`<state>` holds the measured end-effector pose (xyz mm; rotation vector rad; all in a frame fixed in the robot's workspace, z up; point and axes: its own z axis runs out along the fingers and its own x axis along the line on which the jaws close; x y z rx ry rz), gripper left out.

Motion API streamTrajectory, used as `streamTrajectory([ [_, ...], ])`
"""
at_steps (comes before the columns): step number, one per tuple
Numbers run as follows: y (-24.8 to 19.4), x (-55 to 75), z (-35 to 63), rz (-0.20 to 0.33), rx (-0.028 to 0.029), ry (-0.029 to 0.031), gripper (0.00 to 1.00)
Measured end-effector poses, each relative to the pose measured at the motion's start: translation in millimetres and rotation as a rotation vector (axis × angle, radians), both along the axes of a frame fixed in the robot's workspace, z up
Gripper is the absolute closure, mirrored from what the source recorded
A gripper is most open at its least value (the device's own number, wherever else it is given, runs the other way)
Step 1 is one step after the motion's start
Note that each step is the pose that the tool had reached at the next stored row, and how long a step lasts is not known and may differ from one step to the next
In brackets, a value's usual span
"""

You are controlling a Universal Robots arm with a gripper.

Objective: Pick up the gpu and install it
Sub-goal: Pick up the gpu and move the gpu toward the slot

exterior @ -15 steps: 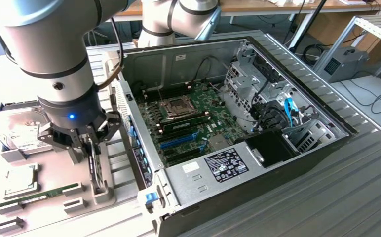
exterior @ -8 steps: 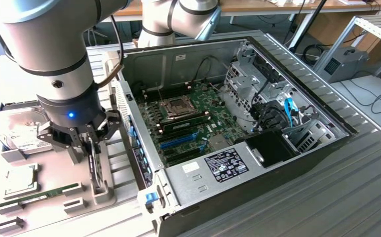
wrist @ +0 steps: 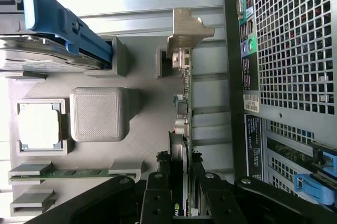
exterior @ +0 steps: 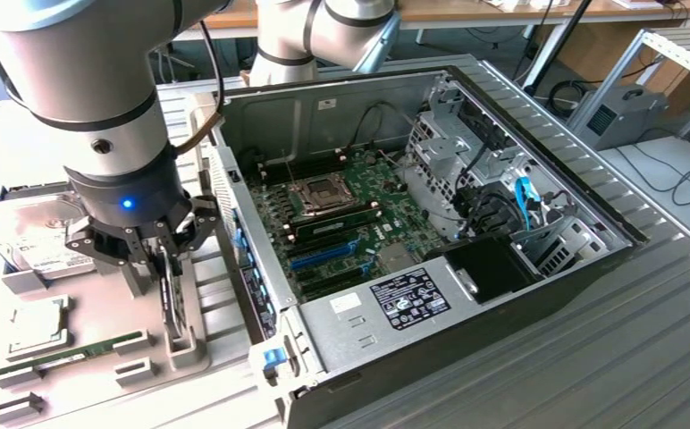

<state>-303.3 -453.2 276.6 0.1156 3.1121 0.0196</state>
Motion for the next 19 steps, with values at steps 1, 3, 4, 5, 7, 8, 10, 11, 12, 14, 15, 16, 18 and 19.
streamTrajectory([
  [1,0.0,0.0,0.5,0.000,0.0002,-0.0002,0.74],
  [3,0.0,0.0,1.3,0.000,0.0000,0.0000,0.74],
  [4,0.0,0.0,1.7,0.000,0.0001,-0.0001,0.74],
  [5,0.0,0.0,2.2,0.000,0.0000,0.0000,0.74],
  [7,0.0,0.0,3.1,0.000,0.0001,0.0000,0.74],
  [8,0.0,0.0,3.4,0.000,0.0001,-0.0002,0.74],
  [10,0.0,0.0,4.5,0.000,0.0001,0.0000,0.74],
  [11,0.0,0.0,4.8,0.000,0.0001,-0.0001,0.74],
  [12,0.0,0.0,5.1,0.000,0.0001,-0.0001,0.74],
  [14,0.0,0.0,6.0,0.000,0.0000,0.0000,0.74],
  [15,0.0,0.0,6.4,0.000,0.0000,0.0000,0.74],
  [16,0.0,0.0,6.9,0.000,0.0001,-0.0001,0.74],
  [18,0.0,0.0,7.6,0.000,0.0000,-0.0001,0.74],
  [19,0.0,0.0,8.0,0.000,0.0000,0.0000,0.74],
])
